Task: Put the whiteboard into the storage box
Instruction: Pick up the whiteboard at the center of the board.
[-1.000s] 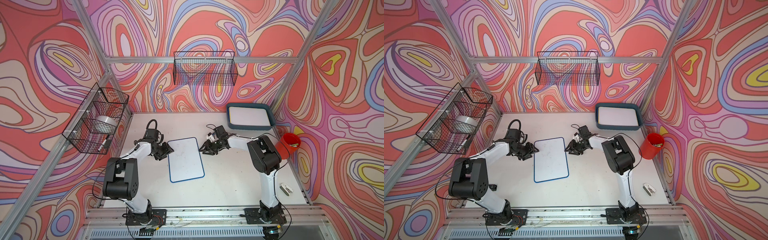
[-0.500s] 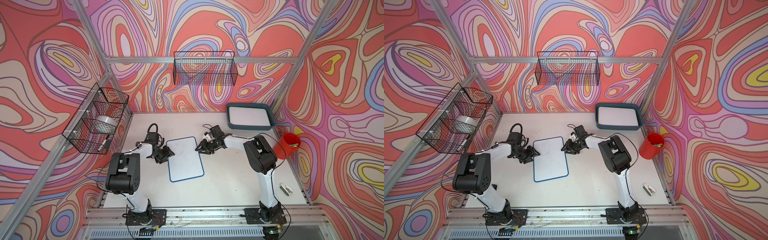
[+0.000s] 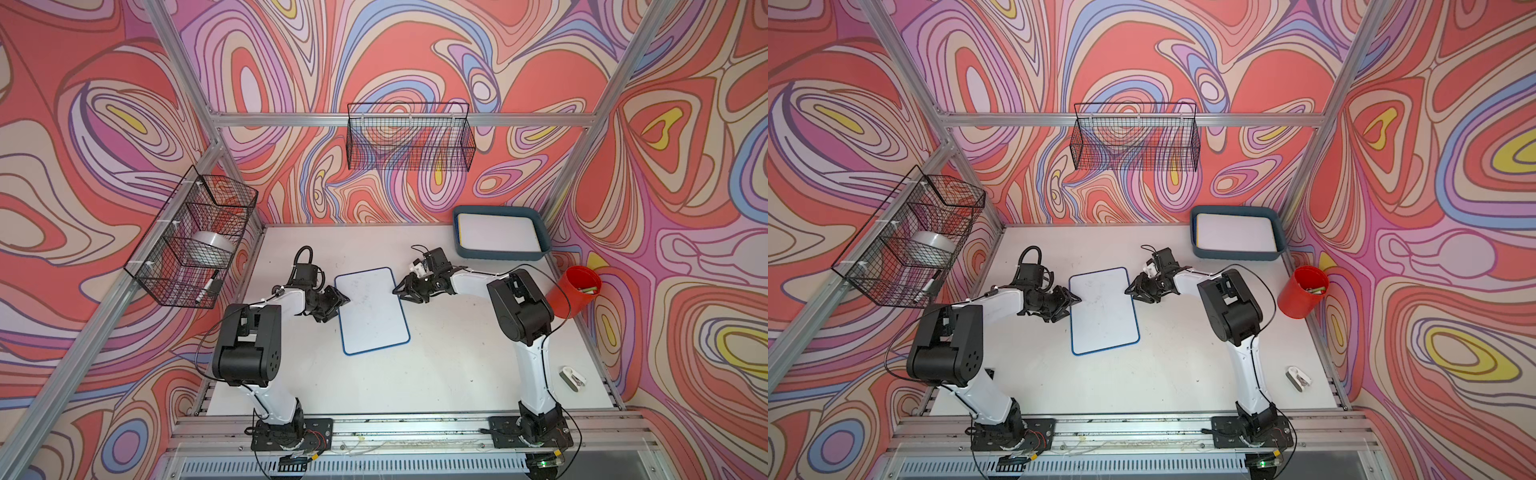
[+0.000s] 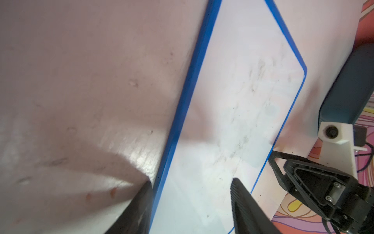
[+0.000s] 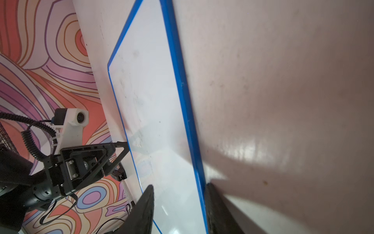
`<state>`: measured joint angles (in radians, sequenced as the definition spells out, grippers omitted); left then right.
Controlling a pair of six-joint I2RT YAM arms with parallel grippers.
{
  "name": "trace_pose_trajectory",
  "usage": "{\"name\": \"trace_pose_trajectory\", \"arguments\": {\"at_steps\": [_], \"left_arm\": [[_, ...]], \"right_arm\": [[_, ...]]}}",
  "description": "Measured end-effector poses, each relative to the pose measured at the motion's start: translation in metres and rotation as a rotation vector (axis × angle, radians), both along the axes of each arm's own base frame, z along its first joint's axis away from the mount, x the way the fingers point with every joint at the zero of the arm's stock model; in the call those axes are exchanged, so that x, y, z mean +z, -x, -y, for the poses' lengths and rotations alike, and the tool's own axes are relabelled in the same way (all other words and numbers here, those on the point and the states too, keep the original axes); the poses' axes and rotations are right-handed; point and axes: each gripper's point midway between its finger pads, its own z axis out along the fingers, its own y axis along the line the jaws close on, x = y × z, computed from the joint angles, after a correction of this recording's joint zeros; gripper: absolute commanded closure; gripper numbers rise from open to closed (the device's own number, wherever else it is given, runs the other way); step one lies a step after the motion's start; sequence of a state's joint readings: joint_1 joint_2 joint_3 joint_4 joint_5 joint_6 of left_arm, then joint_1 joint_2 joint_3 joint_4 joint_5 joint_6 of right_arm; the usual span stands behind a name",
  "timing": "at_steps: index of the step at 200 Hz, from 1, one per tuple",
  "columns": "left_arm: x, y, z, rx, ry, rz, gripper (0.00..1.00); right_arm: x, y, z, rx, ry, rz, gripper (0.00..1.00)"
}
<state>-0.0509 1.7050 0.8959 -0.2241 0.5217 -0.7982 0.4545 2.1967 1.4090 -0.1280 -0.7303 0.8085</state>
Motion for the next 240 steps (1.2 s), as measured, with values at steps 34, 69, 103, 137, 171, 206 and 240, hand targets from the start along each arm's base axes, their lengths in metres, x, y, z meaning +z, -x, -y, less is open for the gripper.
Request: {"name": "trace_pose_trajectory", "arguments": {"at_steps": [34,69,103,137,171,206,240], "left_arm": [[0.003,0.003,-0.001,0.027,0.004,-0.020,0.43],[0.019,0.004,-0.001,0.041,0.013,0.002,0.43],[0.036,0.002,-0.001,0.043,0.019,0.046,0.43],[0.042,0.002,0.000,0.042,0.023,0.060,0.43],[0.046,0.002,0.000,0.055,0.035,0.061,0.44],[0.059,-0.001,0.002,0.062,0.052,0.087,0.45],[0.089,-0.013,0.008,0.055,0.099,0.167,0.45]], "right_arm": [[0.000,-0.005,-0.002,-0.012,-0.013,0.012,0.57],[0.000,-0.007,-0.003,-0.017,-0.022,0.025,0.57],[0.000,-0.008,-0.003,-0.021,-0.027,0.033,0.57],[0.000,-0.009,-0.004,-0.025,-0.031,0.030,0.57],[0.000,-0.011,-0.004,-0.028,-0.034,0.031,0.57],[0.000,-0.014,-0.004,-0.033,-0.042,0.043,0.57],[0.001,-0.016,-0.002,-0.036,-0.066,0.040,0.57]]}}
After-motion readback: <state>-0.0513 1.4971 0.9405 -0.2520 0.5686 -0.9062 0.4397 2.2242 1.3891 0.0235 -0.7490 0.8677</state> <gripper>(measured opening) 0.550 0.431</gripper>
